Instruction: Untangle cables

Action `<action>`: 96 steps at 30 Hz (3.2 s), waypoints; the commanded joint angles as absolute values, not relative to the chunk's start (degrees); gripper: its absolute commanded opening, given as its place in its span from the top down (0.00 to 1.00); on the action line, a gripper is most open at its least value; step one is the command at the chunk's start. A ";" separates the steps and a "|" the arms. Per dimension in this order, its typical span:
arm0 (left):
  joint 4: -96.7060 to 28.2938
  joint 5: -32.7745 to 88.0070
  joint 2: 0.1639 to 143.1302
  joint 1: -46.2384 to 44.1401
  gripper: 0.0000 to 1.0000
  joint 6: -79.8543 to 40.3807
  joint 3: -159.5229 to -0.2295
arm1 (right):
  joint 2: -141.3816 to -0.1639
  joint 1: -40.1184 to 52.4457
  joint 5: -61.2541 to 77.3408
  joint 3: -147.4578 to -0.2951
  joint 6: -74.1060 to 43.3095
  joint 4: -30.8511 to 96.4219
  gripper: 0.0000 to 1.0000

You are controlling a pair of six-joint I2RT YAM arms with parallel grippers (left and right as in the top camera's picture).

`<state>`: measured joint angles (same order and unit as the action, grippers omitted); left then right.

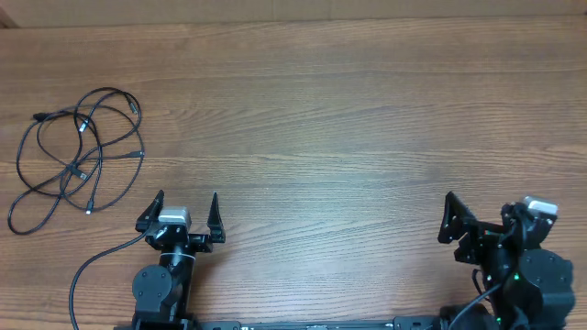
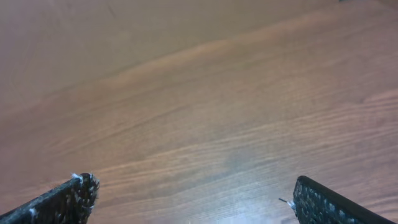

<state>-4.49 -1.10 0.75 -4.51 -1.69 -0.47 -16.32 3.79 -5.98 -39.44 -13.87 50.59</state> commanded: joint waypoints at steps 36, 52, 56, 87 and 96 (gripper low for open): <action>-4.45 -0.49 0.27 -4.84 0.00 -2.13 -0.30 | -0.16 4.01 -6.39 -21.26 -13.91 52.69 0.00; -4.45 -0.49 0.27 -4.84 0.01 -2.13 -0.30 | -0.16 4.01 -6.37 -4.69 -13.93 0.32 0.00; -4.45 -0.49 0.27 -4.84 0.00 -2.13 -0.30 | -0.16 4.01 -6.39 -3.36 -13.93 -1.23 0.00; -4.45 -0.49 0.27 -4.84 0.00 -2.13 -0.30 | -0.14 4.01 -6.37 -0.45 -13.91 4.16 0.00; -4.45 -0.49 0.27 -4.84 0.00 -2.13 -0.30 | -0.14 4.91 -6.11 -0.45 -7.97 4.21 0.00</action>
<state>-4.49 -1.08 0.75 -4.51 -1.69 -0.47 -0.62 3.90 -6.02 -1.06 -12.32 4.34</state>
